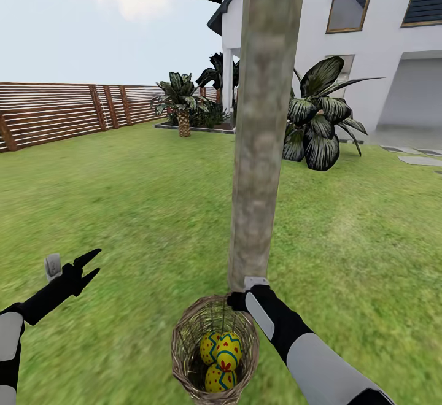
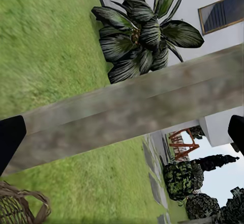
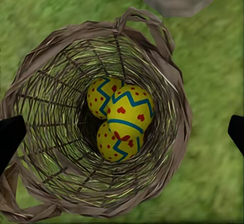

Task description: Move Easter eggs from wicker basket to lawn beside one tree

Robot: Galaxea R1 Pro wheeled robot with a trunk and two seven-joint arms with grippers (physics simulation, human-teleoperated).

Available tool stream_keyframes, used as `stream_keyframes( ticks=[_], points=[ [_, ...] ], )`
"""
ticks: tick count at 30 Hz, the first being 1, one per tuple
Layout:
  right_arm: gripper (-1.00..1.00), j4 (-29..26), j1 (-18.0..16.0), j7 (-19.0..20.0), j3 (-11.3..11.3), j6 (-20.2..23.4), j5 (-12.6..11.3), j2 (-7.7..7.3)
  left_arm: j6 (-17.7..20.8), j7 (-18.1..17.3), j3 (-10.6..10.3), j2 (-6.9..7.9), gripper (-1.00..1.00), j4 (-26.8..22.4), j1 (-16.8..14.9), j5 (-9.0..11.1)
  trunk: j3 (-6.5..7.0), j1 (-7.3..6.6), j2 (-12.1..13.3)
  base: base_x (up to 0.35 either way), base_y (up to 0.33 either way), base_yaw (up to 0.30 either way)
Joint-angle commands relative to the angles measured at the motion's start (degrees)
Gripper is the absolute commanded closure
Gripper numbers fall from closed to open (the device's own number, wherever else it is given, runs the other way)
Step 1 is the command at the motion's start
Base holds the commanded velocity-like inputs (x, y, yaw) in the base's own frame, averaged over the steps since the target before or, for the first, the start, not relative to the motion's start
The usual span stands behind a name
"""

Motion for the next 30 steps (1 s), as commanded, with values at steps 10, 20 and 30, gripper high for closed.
stream_keyframes(
  ticks=[10, 20, 30],
  points=[
    [-1.0, 0.09, -0.08, -0.71, 0.25, 0.31, -0.95, 0.0, 0.27, -0.21, 0.09, -0.05, -1.0, 0.03, -0.03, -0.1, -0.06, 0.0, -0.03, 0.0, 0.0, 0.0],
    [-1.0, 4.02, -2.14, -1.84, 0.68, 2.6, -0.93, 0.0, 0.27, -0.17, -0.22, -0.61, -1.0, 0.0, -0.03, -0.15, -1.13, 1.31, -2.44, 0.0, 0.0, 0.0],
    [-1.0, 3.86, -2.24, -1.36, 5.94, 2.8, -0.8, 0.0, 0.27, -0.08, -0.31, -2.42, -1.0, 0.03, -0.03, -0.27, -2.93, 3.51, -6.45, 0.0, 0.0, 0.0]
  ],
)
